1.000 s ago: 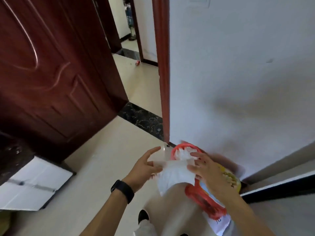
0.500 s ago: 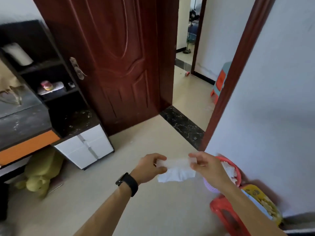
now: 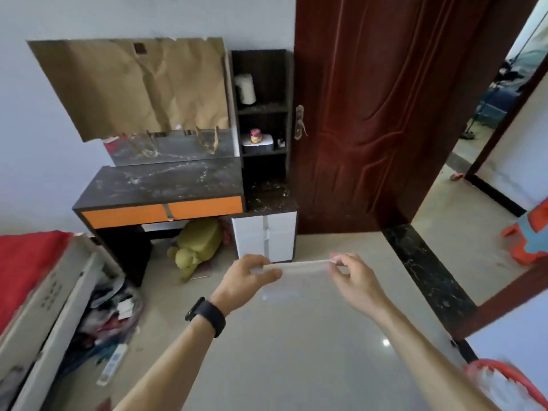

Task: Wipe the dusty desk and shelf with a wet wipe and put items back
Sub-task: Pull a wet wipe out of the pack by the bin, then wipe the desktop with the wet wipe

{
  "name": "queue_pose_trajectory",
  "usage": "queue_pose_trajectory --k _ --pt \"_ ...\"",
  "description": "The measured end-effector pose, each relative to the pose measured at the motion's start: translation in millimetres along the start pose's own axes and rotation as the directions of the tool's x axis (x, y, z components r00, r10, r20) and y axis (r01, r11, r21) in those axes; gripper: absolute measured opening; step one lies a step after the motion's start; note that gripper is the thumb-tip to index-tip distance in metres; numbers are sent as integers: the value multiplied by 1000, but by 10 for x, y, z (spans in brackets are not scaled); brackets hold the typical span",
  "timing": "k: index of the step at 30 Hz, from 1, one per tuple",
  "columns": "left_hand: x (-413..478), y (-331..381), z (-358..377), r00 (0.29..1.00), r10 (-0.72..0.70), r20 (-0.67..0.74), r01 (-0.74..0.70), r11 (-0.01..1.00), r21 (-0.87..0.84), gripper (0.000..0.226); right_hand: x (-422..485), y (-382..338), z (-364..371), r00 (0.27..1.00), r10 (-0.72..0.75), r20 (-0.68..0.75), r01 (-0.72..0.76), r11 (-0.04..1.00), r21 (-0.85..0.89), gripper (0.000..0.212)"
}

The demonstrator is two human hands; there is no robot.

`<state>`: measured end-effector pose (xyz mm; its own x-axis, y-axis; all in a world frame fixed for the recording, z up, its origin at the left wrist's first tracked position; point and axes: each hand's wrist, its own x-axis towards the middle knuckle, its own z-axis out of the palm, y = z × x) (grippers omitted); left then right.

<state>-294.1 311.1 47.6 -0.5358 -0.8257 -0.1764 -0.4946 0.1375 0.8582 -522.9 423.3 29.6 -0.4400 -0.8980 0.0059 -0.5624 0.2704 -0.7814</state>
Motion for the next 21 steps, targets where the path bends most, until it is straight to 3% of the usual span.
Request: queue_pose_trajectory --k 3,9,11,13,17,21 --pt "-88 -189 -404 998 -50 -36 41 975 -218 26 223 -391 345 992 36 118 -55 984 169 26" --pt "-15 -590 -802 946 -239 -220 160 932 -325 18 664 -757 1054 977 40 208 -104 946 306 20" --pt "46 -676 -905 922 -326 -210 209 874 -439 36 808 -824 1241 956 109 274 -214 893 395 17" --pt "152 -773 -1023 924 -337 -182 211 844 -493 54 969 -851 1397 912 89 400 -284 840 462 27" --pt "521 -932 -1259 944 -289 -158 240 933 -270 51 1407 -868 1565 860 -78 505 -165 893 419 53" --pt "925 -997 -1418 922 -270 -277 297 953 59 50 1871 -906 1737 850 -167 500 37 965 260 38"
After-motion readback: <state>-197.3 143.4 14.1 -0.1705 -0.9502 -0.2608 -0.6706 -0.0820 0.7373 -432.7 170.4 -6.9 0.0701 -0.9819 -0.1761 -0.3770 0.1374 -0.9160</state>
